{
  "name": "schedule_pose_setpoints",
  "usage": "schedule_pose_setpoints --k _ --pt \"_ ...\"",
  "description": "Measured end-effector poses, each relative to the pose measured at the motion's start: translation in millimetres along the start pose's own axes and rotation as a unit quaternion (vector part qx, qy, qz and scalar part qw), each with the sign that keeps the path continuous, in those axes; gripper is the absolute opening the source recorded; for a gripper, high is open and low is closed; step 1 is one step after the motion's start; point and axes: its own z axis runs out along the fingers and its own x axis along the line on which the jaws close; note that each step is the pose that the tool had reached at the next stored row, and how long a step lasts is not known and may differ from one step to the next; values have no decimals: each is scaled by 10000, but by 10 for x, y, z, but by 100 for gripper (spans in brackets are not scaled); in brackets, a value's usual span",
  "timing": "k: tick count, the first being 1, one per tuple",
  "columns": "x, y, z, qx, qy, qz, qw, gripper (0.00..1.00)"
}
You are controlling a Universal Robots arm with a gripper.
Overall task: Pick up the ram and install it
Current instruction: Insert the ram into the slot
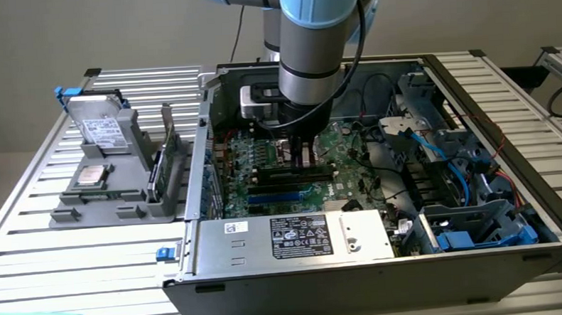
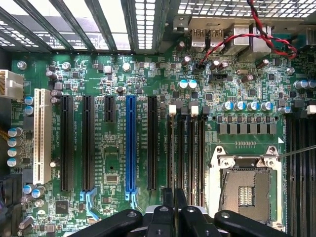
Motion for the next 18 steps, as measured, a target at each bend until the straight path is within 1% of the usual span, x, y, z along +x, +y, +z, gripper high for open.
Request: schedule_pose_setpoints --k 18 --pt "1 1 8 3 -3 52 10000 13"
